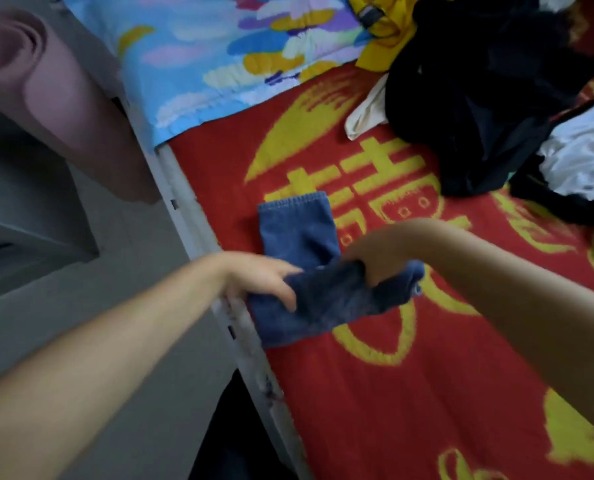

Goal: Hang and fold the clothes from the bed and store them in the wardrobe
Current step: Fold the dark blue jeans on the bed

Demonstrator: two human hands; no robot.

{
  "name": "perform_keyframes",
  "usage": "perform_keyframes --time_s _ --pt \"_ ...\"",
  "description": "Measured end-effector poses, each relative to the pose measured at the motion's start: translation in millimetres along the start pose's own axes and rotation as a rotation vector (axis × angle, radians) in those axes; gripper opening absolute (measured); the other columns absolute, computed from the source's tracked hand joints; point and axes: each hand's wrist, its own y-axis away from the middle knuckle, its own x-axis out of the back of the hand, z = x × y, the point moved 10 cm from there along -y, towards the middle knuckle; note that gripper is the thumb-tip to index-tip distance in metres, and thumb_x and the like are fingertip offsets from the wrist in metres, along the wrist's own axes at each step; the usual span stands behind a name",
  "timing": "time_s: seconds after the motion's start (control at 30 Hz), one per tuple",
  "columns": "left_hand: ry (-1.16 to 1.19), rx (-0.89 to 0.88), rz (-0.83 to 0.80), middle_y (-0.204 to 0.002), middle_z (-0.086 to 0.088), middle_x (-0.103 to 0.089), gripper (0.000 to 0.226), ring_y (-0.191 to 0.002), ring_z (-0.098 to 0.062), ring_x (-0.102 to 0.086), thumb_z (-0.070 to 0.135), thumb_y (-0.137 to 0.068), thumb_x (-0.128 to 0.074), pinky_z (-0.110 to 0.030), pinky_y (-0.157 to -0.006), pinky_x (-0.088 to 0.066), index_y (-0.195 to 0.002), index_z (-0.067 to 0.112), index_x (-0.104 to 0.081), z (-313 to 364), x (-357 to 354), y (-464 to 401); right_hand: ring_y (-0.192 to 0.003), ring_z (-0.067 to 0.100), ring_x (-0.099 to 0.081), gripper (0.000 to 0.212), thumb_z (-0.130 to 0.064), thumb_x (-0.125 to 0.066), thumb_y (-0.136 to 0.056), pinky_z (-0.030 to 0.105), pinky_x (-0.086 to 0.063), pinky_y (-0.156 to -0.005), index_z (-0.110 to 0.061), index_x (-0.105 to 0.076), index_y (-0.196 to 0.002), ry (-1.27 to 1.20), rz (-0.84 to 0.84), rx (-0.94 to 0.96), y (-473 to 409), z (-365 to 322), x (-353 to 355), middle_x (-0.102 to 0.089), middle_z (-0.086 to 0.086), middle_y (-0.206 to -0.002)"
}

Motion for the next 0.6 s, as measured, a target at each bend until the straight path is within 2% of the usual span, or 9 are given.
perform_keyframes --time_s 0.07,0.13,0.2,0.27,0.33,0.37,0.43,0.5,0.6 --pt "0.025 -0.015 0.113 -0.114 -0.020 -0.065 0.029 -0.104 -0.029 -0.061 -0.007 -0.085 -0.057 -0.041 -0.093 -0.047 -0.110 0.006 -0.060 17.7 72.4 -1.1 -0.087 0.020 -0.056 0.032 -0.013 -0.066 -0.081 0.028 -0.045 -0.069 -0.014 -0.063 -0.113 0.056 0.117 -0.024 -30.1 15.8 61.9 -0.065 0.005 -0.103" --pt "0.001 -0.008 0.262 -0.115 -0.023 -0.064 0.023 -0.100 -0.030 -0.060 0.001 -0.084 -0.062 -0.043 -0.090 -0.044 -0.105 0.009 -0.062 25.7 149.6 -9.2 -0.096 0.025 -0.056 0.036 -0.013 -0.065 -0.081 0.034 -0.043 -0.080 -0.009 -0.060 -0.116 0.015 0.327 -0.066 -69.0 41.6 120.6 -0.063 0.012 -0.112" --pt "-0.187 0.024 0.503 -0.119 -0.020 -0.063 0.024 -0.101 -0.026 -0.060 0.008 -0.087 -0.061 -0.035 -0.089 -0.043 -0.110 0.010 -0.063 27.5 220.7 -21.4 -0.110 0.029 -0.054 0.043 -0.018 -0.061 -0.085 0.037 -0.044 -0.089 -0.013 -0.054 -0.127 -0.044 0.505 -0.102 -103.5 66.0 150.7 -0.058 0.013 -0.124" --pt "-0.475 0.065 0.774 -0.128 -0.012 -0.060 0.034 -0.115 -0.025 -0.057 0.022 -0.091 -0.057 -0.032 -0.099 -0.040 -0.124 0.015 -0.059 29.4 263.2 -36.9 -0.132 0.030 -0.039 0.054 -0.030 -0.052 -0.092 0.048 -0.032 -0.108 -0.021 -0.038 -0.143 -0.045 0.582 -0.193 -137.1 86.5 145.2 -0.043 0.011 -0.143" --pt "-0.671 0.130 0.914 -0.147 -0.005 -0.044 0.048 -0.135 -0.023 -0.039 0.043 -0.097 -0.043 -0.048 -0.115 -0.018 -0.140 0.022 -0.044 19.9 262.2 -63.4 -0.147 0.024 -0.010 0.057 -0.040 -0.038 -0.098 0.061 -0.006 -0.115 -0.028 -0.021 -0.151 -0.010 0.697 -0.266 -161.0 93.4 128.3 -0.020 0.002 -0.158" --pt "-0.735 0.158 0.946 -0.154 -0.002 -0.031 0.056 -0.143 -0.021 -0.025 0.049 -0.098 -0.034 -0.055 -0.115 -0.006 -0.147 0.024 -0.033 10.4 247.3 -79.2 -0.148 0.023 0.000 0.056 -0.041 -0.032 -0.100 0.064 0.003 -0.112 -0.029 -0.017 -0.152 0.007 0.729 -0.271 -170.8 89.8 112.4 -0.011 0.000 -0.161" --pt "-0.793 0.175 1.011 -0.161 -0.001 -0.010 0.063 -0.148 -0.018 -0.004 0.053 -0.097 -0.023 -0.060 -0.112 0.006 -0.152 0.025 -0.017 -11.3 212.1 -102.0 -0.147 0.023 0.013 0.054 -0.044 -0.023 -0.101 0.067 0.010 -0.108 -0.031 -0.012 -0.153 0.040 0.736 -0.259 -186.9 78.9 73.6 -0.001 -0.001 -0.162" --pt "-0.817 0.119 1.096 -0.161 -0.003 -0.010 0.063 -0.148 -0.019 -0.006 0.051 -0.095 -0.024 -0.061 -0.112 0.002 -0.152 0.023 -0.021 -30.1 186.2 -110.5 -0.145 0.021 0.021 0.055 -0.049 -0.018 -0.101 0.067 0.013 -0.109 -0.033 -0.010 -0.153 0.053 0.730 -0.267 -197.4 80.0 42.0 0.000 -0.002 -0.162" --pt "-0.855 0.021 1.191 -0.156 -0.007 -0.026 0.060 -0.145 -0.024 -0.023 0.044 -0.092 -0.031 -0.064 -0.110 -0.013 -0.146 0.019 -0.036 -44.6 179.7 -116.6 -0.143 0.015 0.021 0.055 -0.050 -0.013 -0.100 0.063 0.012 -0.112 -0.034 -0.008 -0.152 0.050 0.745 -0.280 -210.5 94.7 29.5 -0.003 -0.006 -0.161"
